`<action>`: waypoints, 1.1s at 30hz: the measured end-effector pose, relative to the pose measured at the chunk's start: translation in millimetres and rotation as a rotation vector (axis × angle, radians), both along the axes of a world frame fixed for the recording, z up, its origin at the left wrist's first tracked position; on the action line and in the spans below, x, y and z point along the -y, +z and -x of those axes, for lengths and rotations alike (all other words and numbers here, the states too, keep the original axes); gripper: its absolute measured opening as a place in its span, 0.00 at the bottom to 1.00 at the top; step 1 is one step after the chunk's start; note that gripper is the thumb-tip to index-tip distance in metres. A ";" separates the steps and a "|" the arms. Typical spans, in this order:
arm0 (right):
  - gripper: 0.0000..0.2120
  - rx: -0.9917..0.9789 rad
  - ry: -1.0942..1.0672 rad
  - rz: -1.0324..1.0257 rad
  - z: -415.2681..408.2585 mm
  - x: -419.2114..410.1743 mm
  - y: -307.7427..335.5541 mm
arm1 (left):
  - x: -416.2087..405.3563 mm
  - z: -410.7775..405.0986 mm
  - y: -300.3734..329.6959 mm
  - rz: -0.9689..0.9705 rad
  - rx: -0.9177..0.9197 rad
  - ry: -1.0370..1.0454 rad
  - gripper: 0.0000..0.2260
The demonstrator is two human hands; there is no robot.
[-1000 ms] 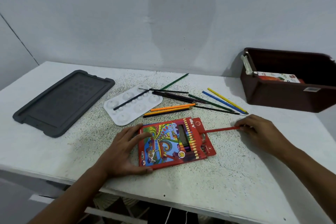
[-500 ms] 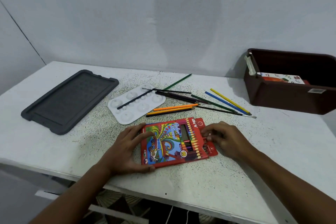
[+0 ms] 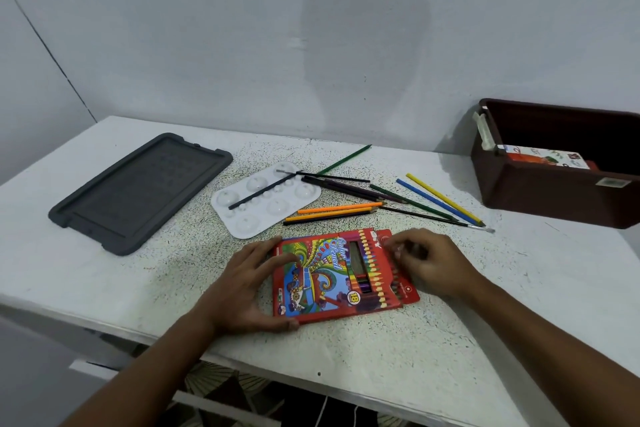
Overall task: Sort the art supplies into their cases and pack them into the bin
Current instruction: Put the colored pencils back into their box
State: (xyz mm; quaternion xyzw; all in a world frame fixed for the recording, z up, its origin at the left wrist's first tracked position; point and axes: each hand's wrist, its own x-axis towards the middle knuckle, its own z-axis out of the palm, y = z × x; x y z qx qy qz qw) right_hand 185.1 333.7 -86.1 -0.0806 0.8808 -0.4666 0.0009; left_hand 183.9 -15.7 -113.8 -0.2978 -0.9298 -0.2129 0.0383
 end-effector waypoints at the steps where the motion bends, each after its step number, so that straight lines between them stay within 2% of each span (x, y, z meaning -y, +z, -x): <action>1: 0.11 -0.036 -0.008 -0.092 9.3 3.2 2.9 | 0.1 0.3 0.0 0.000 -0.005 -0.002 0.42; 5: 0.15 -0.200 0.052 -0.507 51.1 21.9 6.5 | 1.1 0.9 -0.9 0.000 -0.003 -0.005 0.42; 9: 0.16 -0.210 0.057 -0.677 70.6 33.6 -0.8 | 2.0 1.3 -1.9 0.000 0.000 -0.006 0.42; 17: 0.11 -0.164 0.005 -0.675 71.1 39.3 0.7 | 3.1 2.4 -1.8 -0.014 0.001 -0.007 0.43; 22: 0.11 -0.153 0.039 -0.692 69.3 36.9 0.8 | 5.7 4.2 -3.2 -0.009 0.005 -0.008 0.43; 27: 0.09 -0.176 -0.018 -0.526 57.7 14.4 2.0 | 5.9 4.0 -2.9 -0.014 0.015 -0.005 0.42; 33: 0.07 -0.267 -0.121 -0.478 36.4 -46.4 2.2 | 4.6 3.1 -0.7 -0.033 0.029 0.000 0.43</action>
